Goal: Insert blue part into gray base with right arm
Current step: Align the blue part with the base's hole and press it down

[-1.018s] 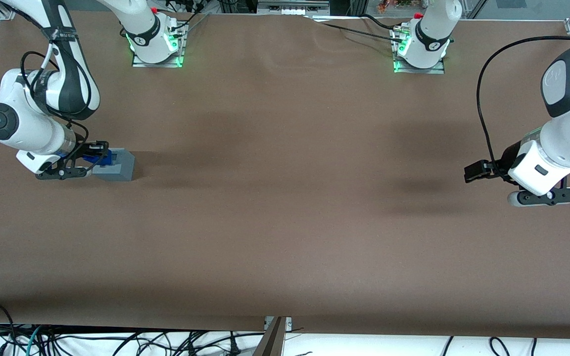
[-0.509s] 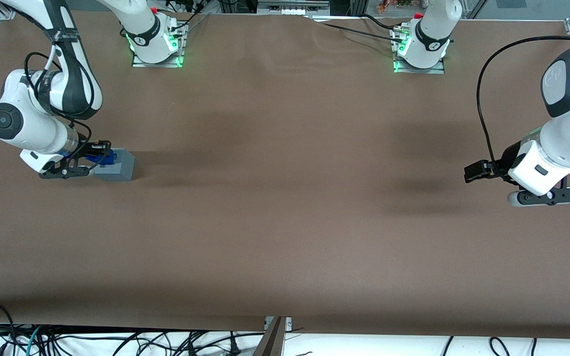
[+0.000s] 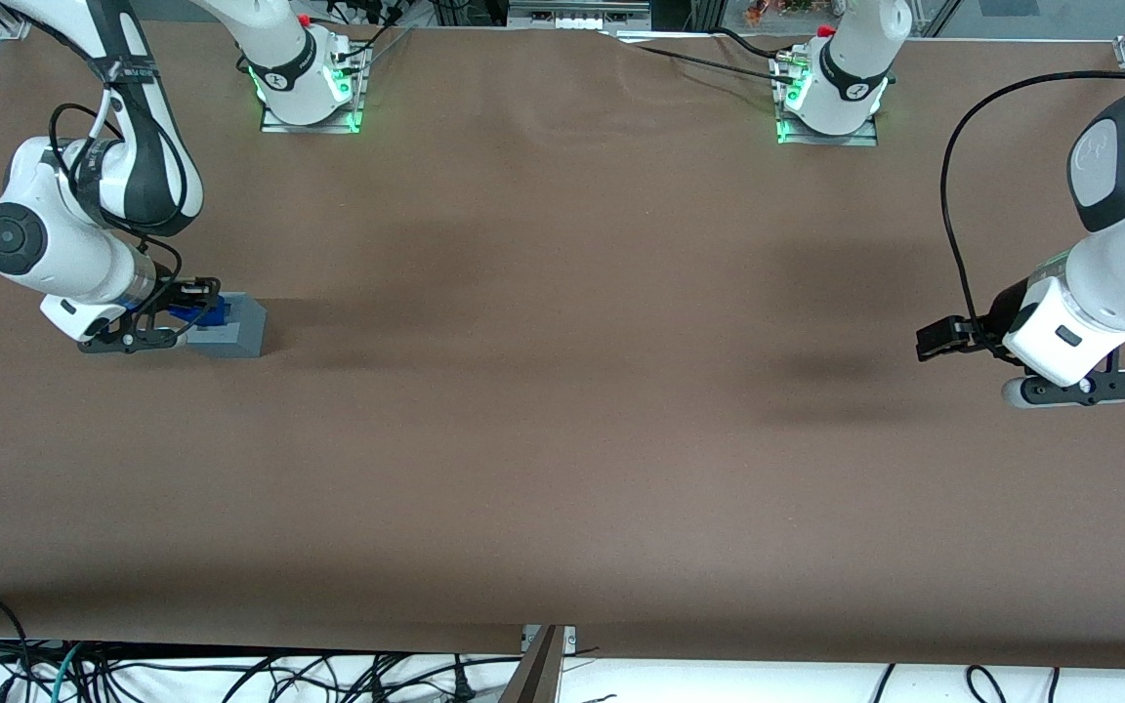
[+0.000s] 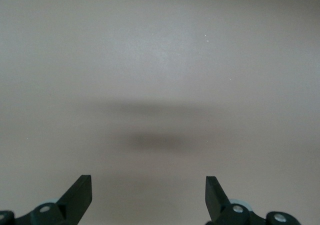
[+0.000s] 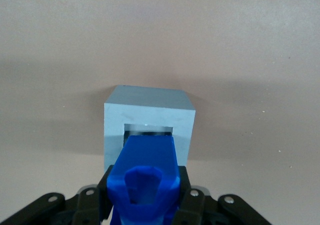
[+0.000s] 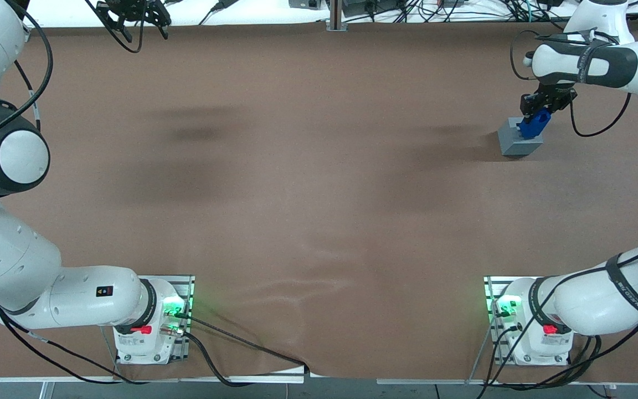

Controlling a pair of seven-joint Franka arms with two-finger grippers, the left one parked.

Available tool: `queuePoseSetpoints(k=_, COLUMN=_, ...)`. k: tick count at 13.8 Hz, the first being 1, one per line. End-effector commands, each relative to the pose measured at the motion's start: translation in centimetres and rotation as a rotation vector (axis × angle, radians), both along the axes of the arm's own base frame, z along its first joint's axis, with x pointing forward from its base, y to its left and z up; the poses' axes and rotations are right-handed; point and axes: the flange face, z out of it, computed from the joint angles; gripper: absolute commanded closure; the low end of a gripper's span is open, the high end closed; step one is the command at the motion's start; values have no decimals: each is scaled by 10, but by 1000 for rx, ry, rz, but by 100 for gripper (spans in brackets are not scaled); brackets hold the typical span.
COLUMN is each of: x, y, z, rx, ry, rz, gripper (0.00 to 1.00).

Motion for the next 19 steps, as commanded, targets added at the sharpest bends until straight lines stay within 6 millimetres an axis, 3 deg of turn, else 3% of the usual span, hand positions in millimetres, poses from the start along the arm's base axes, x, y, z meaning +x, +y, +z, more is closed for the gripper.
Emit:
queuePoseSetpoints(k=1, x=-7, y=1, z=6, rx=13, ry=-23, rz=18, gripper=84)
queuePoseSetpoints(k=19, x=-5, y=5, z=1, rx=14, ry=-36, rz=11, gripper=84)
